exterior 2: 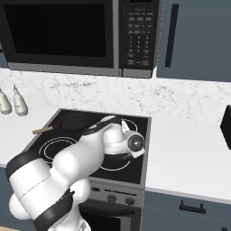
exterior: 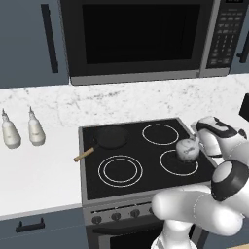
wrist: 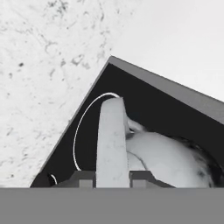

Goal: Pick the kettle from the counter and place it on a stove burner. Then turn the burner on.

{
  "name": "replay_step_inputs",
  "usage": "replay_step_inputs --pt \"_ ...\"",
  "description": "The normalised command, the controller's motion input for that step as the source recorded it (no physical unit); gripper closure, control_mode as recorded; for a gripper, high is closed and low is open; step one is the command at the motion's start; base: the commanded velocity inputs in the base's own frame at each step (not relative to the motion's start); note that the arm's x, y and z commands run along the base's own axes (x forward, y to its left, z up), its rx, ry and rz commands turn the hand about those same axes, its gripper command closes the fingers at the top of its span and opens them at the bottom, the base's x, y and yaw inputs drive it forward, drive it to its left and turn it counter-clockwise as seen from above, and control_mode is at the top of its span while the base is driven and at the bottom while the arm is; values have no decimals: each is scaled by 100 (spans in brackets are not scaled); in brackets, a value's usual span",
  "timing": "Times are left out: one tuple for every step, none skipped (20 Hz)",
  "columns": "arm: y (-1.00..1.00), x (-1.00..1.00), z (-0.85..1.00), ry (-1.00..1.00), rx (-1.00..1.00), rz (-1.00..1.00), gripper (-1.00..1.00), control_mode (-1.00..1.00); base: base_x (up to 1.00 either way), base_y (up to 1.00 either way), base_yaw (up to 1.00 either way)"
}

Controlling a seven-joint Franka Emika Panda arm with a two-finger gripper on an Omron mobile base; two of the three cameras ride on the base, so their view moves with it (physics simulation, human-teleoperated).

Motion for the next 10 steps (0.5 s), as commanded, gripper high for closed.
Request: replay_step_inputs --pt "0 0 0 0 0 0 -100 -100 0 0 0" --pt "0 0 0 0 0 0 -100 -100 0 0 0" --pt "0 0 0 0 0 0 -100 -100 0 0 0" --pt "0 0 0 0 0 0 -100 -100 0 0 0" --pt "0 0 0 0 0 0 -100 -100 0 0 0" --pt "0 0 0 0 0 0 -100 -100 0 0 0" --pt "0 0 0 0 0 0 -100 -100 0 0 0" --pt "0 0 0 0 0 0 -100 -100 0 0 0" --pt "-1 0 4 3 0 0 -100 -100 0 0 0" --pt "-6 0 6 9 0 0 -100 -100 0 0 0"
